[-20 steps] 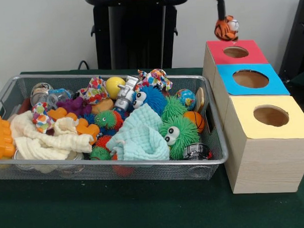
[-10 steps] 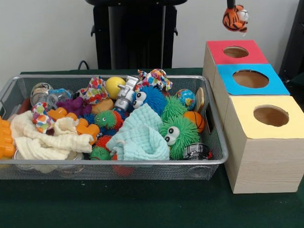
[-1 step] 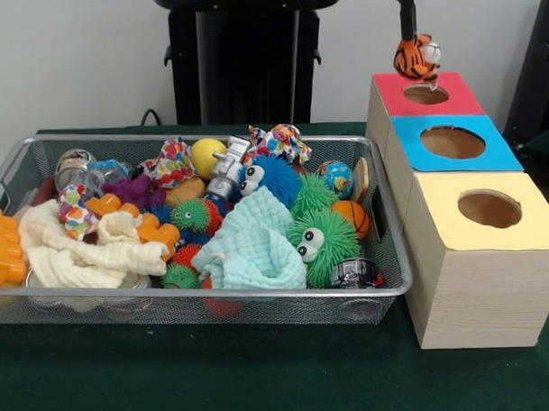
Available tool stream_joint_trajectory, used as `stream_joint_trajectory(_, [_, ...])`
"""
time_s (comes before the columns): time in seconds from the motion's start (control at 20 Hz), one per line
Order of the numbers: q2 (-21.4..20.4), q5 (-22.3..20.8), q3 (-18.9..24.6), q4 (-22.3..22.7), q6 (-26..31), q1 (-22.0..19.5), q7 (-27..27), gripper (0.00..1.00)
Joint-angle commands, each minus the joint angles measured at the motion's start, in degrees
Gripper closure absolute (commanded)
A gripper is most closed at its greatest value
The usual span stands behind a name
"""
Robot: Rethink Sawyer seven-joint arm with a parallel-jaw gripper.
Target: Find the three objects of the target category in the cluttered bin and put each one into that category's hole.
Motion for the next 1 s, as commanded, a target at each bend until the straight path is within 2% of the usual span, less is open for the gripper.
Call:
stream_joint_trajectory(0.05, [5.4, -2.5, -3.9, 5.0, -6.8, 1.3, 18.4, 1.0])
stream_joint_trajectory(0.4, [6.2, -1.1, -6.7, 6.2, -7.2, 3.4, 18.5, 1.0])
stream_joint_trajectory(0.8, [3.0, 0.6, -9.0, 9.1, -3.6, 5.9, 18.4, 1.0])
stream_joint_trajectory(1.0, [5.1, 2.0, -8.1, 10.9, -7.9, 6.4, 19.4, 1.0])
